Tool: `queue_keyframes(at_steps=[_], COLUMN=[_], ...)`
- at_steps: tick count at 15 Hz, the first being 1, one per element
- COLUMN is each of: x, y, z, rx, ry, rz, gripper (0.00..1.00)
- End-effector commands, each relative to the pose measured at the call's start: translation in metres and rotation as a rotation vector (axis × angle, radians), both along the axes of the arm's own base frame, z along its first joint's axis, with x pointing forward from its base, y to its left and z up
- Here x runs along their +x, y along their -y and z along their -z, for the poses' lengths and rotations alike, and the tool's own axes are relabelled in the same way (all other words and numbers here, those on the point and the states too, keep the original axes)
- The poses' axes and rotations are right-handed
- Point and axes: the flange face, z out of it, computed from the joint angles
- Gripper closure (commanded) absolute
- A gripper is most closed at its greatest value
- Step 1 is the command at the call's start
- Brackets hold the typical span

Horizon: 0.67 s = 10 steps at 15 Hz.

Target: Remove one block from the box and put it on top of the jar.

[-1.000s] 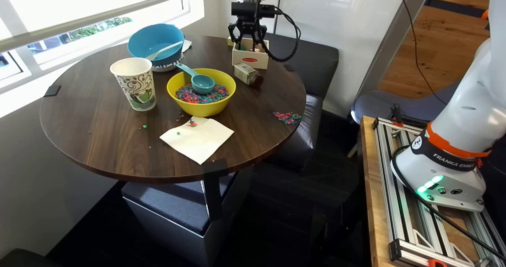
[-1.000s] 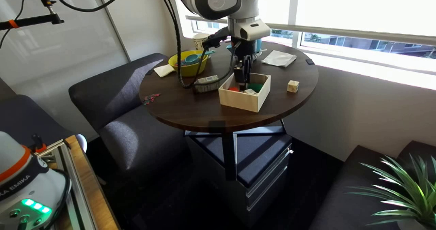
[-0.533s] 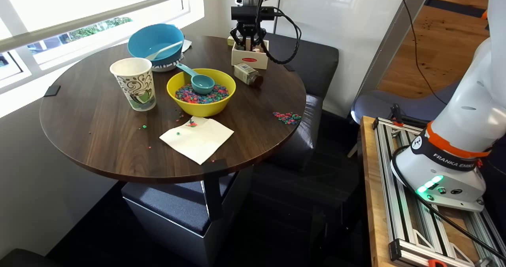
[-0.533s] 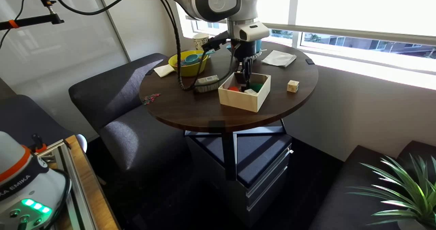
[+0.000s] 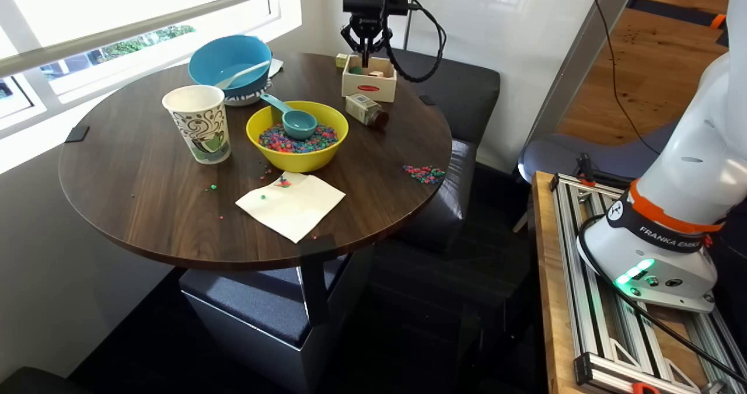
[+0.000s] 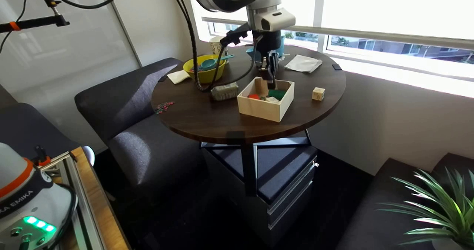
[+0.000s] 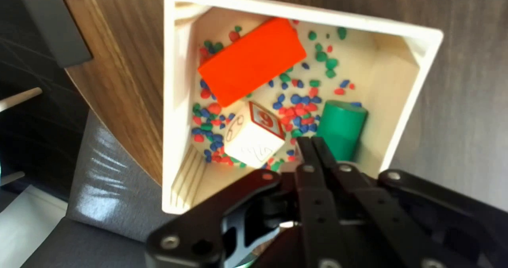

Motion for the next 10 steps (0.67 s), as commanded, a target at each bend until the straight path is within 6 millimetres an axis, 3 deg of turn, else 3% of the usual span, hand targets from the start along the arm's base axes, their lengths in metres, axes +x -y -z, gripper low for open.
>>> queue_keyframes(at_steps=[1, 2, 10], x=[-0.01, -0.01, -0.006], y=[0.0, 0.002, 0.014], z=[-0.029, -0.03, 0.015], rx=[-0.033, -0.037, 0.032], ry=[0.051, 0.061, 0.05], rz=[0.04, 0.07, 0.223], gripper=[0.68, 0.61, 0.02])
